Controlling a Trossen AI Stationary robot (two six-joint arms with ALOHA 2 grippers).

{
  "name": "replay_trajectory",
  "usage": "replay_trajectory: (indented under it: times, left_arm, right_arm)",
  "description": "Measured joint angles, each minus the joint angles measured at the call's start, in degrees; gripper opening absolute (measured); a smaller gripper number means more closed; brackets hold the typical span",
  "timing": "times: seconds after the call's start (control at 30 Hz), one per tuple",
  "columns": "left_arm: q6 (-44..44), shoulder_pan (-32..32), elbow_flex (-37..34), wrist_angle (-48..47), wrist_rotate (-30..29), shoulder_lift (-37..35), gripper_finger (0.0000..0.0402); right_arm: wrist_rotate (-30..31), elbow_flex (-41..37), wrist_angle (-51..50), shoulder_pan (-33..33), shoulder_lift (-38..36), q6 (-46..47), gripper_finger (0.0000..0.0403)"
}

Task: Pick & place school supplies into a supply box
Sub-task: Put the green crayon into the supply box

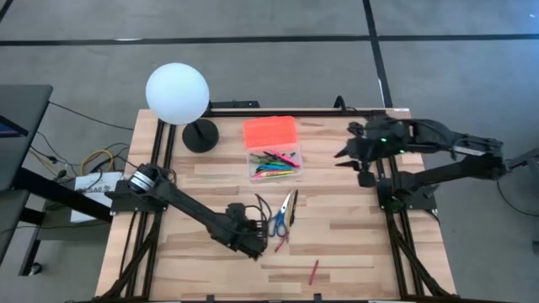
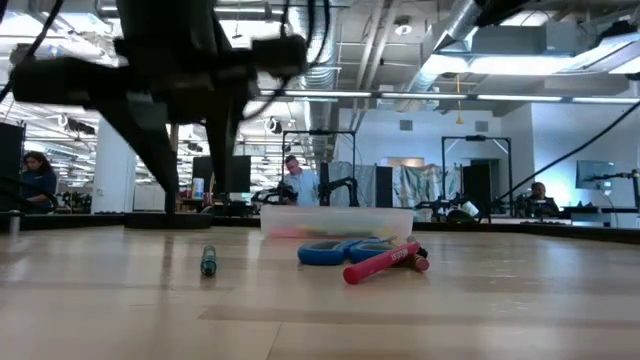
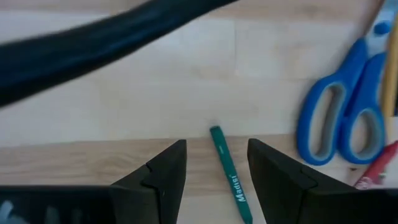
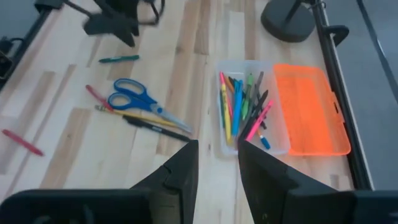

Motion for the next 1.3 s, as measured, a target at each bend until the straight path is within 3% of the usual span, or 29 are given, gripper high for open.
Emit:
replay_trajectory:
  times: [0.3, 0.77, 1.3]
  left_arm:
    - [0.7, 0.9, 0.0, 9.2, 5.1, 5.1, 0.0165]
    - [1.6, 1.9, 0.4, 10.4, 13.2, 7.9, 0.0159]
    - [8.8, 1.9, 0.2, 10.5, 15.7, 8.0, 0.0042]
  right_arm:
    - [0.0, -3.8, 0.0, 1.6, -10.0, 3.8, 0.0107]
    - [0.6, -4.1, -0.4, 1.6, -14.3, 6.3, 0.0107]
    - [1.3, -4.1, -1.4, 1.6, -14.3, 8.1, 0.0107]
